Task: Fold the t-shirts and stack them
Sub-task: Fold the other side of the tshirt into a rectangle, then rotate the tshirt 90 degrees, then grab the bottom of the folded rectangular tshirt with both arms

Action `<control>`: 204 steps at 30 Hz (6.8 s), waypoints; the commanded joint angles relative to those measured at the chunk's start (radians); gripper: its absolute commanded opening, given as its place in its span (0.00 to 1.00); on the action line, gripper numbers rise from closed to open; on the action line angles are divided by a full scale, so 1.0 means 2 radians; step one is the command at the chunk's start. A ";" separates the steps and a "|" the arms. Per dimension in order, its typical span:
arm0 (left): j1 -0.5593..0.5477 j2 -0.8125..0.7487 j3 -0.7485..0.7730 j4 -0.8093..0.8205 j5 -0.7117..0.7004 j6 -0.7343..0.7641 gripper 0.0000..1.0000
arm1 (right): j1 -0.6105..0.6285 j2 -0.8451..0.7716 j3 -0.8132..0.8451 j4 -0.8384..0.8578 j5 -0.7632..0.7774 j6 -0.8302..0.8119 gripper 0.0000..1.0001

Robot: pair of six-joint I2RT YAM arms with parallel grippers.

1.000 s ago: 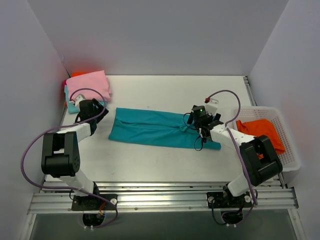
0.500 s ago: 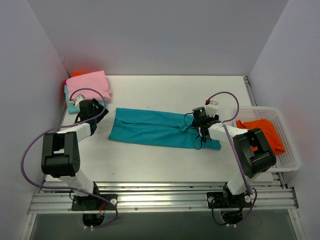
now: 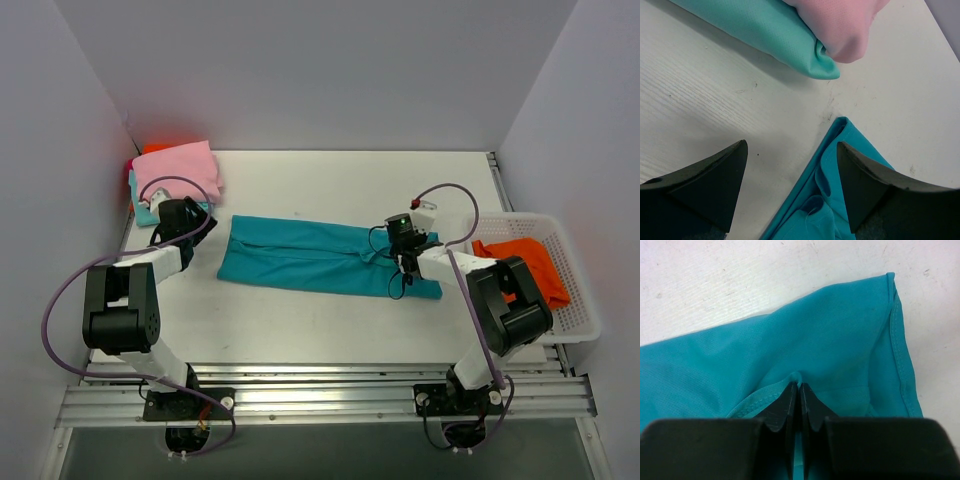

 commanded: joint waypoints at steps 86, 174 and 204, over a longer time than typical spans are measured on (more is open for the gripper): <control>-0.007 0.005 0.012 0.014 -0.015 0.007 0.80 | 0.093 0.155 0.395 0.118 -0.061 -0.130 1.00; -0.402 -0.288 -0.215 -0.108 -0.066 -0.051 0.81 | 0.304 -0.252 -0.242 -0.017 0.031 0.269 0.68; -0.402 -0.104 -0.234 0.123 0.033 -0.071 0.28 | 0.304 -0.179 -0.220 -0.027 0.054 0.283 0.02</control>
